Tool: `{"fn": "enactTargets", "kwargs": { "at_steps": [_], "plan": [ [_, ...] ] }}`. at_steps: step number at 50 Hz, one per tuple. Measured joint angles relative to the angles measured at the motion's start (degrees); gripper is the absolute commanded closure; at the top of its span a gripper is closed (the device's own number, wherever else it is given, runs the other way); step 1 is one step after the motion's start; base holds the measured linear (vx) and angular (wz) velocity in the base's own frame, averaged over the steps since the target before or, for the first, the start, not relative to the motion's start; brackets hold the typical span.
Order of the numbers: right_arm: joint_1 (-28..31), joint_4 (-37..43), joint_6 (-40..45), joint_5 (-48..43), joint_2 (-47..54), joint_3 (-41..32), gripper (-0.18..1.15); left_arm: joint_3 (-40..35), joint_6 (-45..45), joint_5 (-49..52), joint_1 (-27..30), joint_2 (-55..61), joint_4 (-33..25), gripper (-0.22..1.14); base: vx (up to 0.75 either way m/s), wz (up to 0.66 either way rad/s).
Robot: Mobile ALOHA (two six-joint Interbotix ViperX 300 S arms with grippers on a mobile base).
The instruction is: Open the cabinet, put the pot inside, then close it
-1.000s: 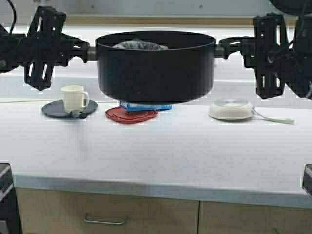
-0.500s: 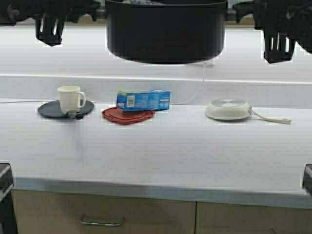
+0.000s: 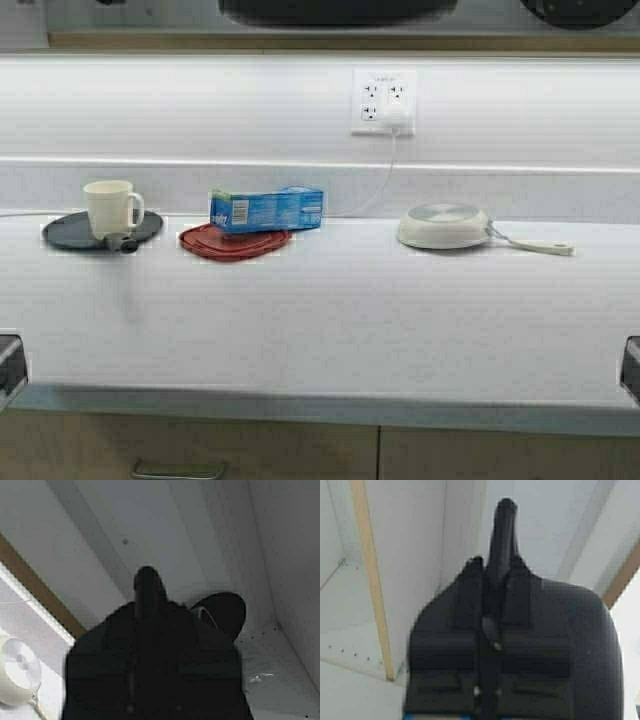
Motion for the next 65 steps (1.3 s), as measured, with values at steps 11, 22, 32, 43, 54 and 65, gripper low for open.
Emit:
{"fn": "enactTargets", "kwargs": {
  "at_steps": [11, 22, 32, 43, 54, 65],
  "plan": [
    [-2.64, 1.14, -0.70, 5.36, 0.18, -5.01, 0.90, -5.36, 0.00, 3.16, -0.09, 1.67, 0.00, 0.89, 0.09, -0.07],
    [-5.89, 1.05, -0.62, 11.16, 3.96, -11.78, 0.90, -13.89, 0.00, 7.38, 0.00, 7.29, 0.00, 0.89, 0.11, -0.04],
    [-8.53, 0.53, -0.70, 15.03, 10.20, -20.48, 0.90, -20.21, 0.00, 8.53, 0.00, 11.43, 0.00, 0.89, 0.13, 0.04],
    [-9.40, 0.53, -0.70, 15.47, 14.94, -25.14, 0.90, -25.40, 0.00, 10.02, 0.09, 15.82, 0.00, 0.89, 0.13, 0.06],
    [-9.49, 0.53, -0.70, 15.64, 15.64, -25.22, 0.90, -26.46, 0.00, 10.28, 0.09, 17.75, 0.00, 0.89, 0.13, -0.03],
    [-9.40, 0.53, -0.70, 16.26, 17.31, -24.52, 0.90, -23.82, 0.00, 9.76, 0.09, 17.75, -0.70, 0.89, 0.09, -0.04]
  ]
}}
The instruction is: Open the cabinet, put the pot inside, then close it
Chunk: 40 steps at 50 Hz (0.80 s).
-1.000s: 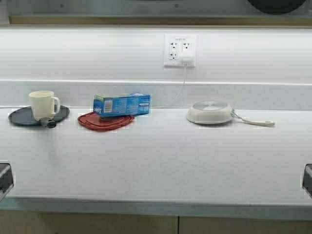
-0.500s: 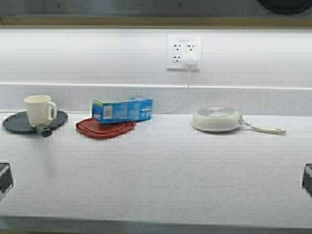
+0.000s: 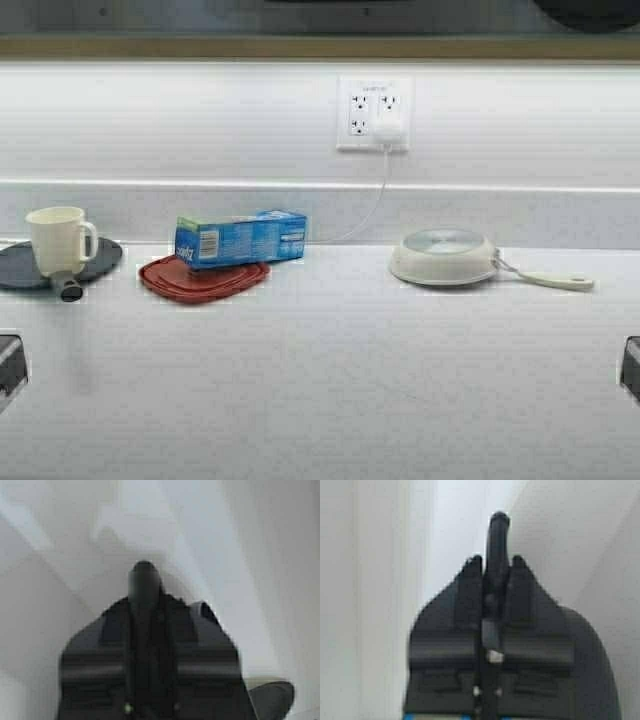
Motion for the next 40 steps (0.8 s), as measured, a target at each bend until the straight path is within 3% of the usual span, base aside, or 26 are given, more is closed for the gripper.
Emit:
{"fn": "enactTargets", "kwargs": {
  "at_steps": [15, 23, 29, 37, 40],
  "plan": [
    [-0.09, 0.00, 0.09, -0.26, 2.72, 0.97, 0.89, 2.02, 1.49, -2.20, 0.00, 0.70, -1.76, 0.89, 0.05, -0.02],
    [0.00, 0.00, 1.23, -2.72, 3.78, 1.67, 0.84, 2.72, 2.02, -3.08, -0.09, 1.49, -5.54, 0.82, 0.02, -0.02],
    [0.00, 0.00, 1.58, -4.31, 4.13, 2.11, 0.57, 3.69, 2.99, -5.36, -0.09, 2.02, -8.88, 0.57, 0.02, -0.01],
    [0.18, -0.70, 1.49, -9.14, 5.63, 2.55, -0.02, 5.80, 4.31, -12.48, -0.26, 2.81, -10.81, 0.05, 0.01, -0.01],
    [1.05, -1.23, 1.14, -10.63, 5.98, 2.90, -0.10, 6.24, 5.01, -15.03, -1.14, 3.08, -11.51, -0.11, 0.00, 0.00]
  ]
}}
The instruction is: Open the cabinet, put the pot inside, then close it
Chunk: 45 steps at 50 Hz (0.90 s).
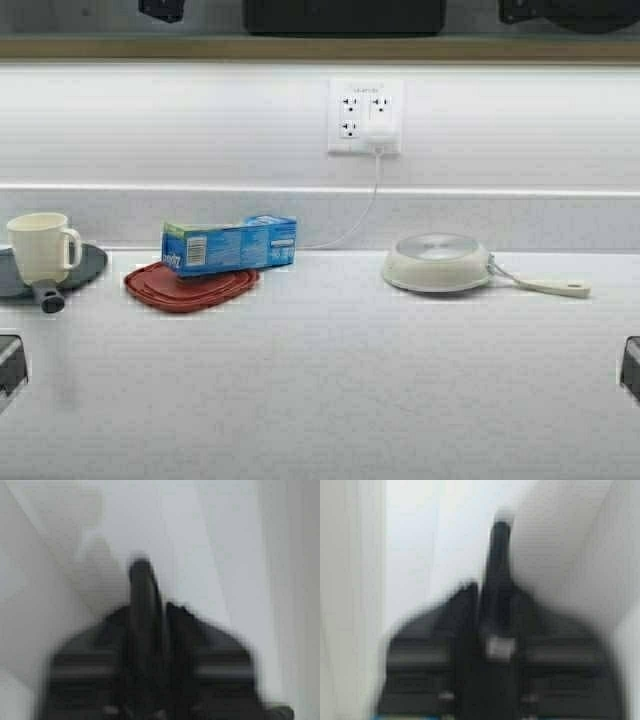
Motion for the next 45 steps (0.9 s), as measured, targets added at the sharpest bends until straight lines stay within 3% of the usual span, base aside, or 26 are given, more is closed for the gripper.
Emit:
{"fn": "enactTargets", "kwargs": {
  "at_steps": [20, 45],
  "plan": [
    [1.32, -0.53, -0.09, -1.67, 0.09, 1.58, -0.07, 2.20, 0.35, -4.66, -1.76, -0.18, -3.25, -0.11, 0.00, 0.00],
    [-0.35, -1.32, -0.18, -3.69, -7.56, 8.96, -0.05, 13.80, 0.18, -10.72, -0.18, -7.82, -4.31, -0.07, 0.00, 0.00]
  ]
}}
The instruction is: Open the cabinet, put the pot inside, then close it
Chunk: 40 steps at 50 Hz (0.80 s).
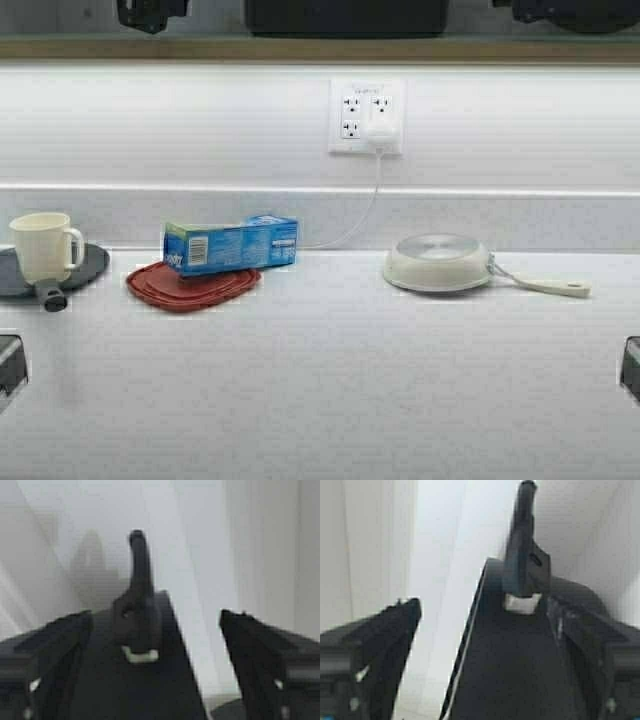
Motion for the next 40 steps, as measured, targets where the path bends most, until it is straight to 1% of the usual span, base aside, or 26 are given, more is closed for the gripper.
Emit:
{"fn": "enactTargets", "kwargs": {
  "at_steps": [4, 6, 8, 10, 11, 13, 16, 18, 19, 20, 23, 26, 28, 33, 40],
  "plan": [
    [0.18, -0.44, 0.00, -0.18, -2.29, 2.29, 0.00, 2.46, 0.26, -1.05, 0.09, -2.11, 0.62, 0.06, -0.02, -0.01],
    [0.18, -0.53, 0.00, -0.18, -3.52, 3.60, 0.07, 3.52, 0.35, -1.41, 0.09, -3.08, 0.62, 0.17, -0.02, -0.01],
    [0.26, -0.62, 0.00, -0.18, -4.48, 4.75, 0.17, 4.66, 0.62, -1.58, 0.09, -4.04, 0.70, 0.30, -0.03, -0.01],
    [0.26, -0.70, -0.09, -0.18, -5.27, 5.80, 0.30, 5.54, 0.88, -1.58, 0.09, -4.83, 0.79, 0.46, -0.03, -0.01],
    [0.44, -0.97, -0.18, -0.18, -5.71, 6.33, 0.39, 5.98, 0.97, -1.58, 0.09, -5.19, 0.79, 0.60, -0.04, -0.02],
    [0.70, -1.58, -0.35, -0.18, -6.50, 7.21, 0.56, 6.86, 1.32, -1.58, 0.09, -5.80, 1.05, 0.79, -0.05, -0.02],
    [1.23, -3.34, -0.97, -0.09, -7.47, 8.09, 0.85, 8.26, 2.11, -1.58, 0.00, -6.86, 2.20, 0.98, -0.06, -0.03],
    [1.67, -4.75, -1.58, 0.00, -8.00, 8.44, 0.99, 8.96, 2.99, -1.49, -0.09, -7.65, 3.43, 1.00, -0.07, -0.04],
    [1.85, -5.71, -2.29, 0.26, -8.26, 8.61, 1.02, 9.32, 3.43, -1.32, -0.09, -8.09, 4.04, 0.98, -0.08, -0.04],
    [2.02, -6.59, -2.90, 0.44, -8.61, 8.88, 1.03, 9.58, 4.13, -1.05, -0.09, -8.61, 4.66, 0.95, -0.09, -0.04],
    [2.90, -9.40, -5.63, 1.67, -9.32, 9.14, 0.95, 10.20, 6.86, 0.53, -0.09, -10.11, 6.33, 0.86, -0.10, -0.05],
    [3.43, -12.04, -9.76, 4.13, -9.84, 9.14, 0.85, 10.55, 10.55, 3.87, -0.18, -11.95, 7.29, 0.84, -0.11, -0.08],
    [3.60, -13.18, -13.01, 6.33, -10.20, 9.23, 0.85, 10.55, 13.97, 7.21, -0.18, -13.62, 7.56, 0.86, -0.13, -0.09],
    [3.52, -14.50, -22.06, 12.13, -11.25, 9.05, 0.88, 10.46, 22.68, 15.03, -0.18, -17.58, 7.56, 0.87, -0.14, -0.12],
    [4.13, -15.29, -35.68, 22.68, -13.71, 6.94, 0.88, 8.35, 41.40, 29.27, -0.18, -22.68, 7.21, 0.87, -0.16, -0.16]
  ]
}}
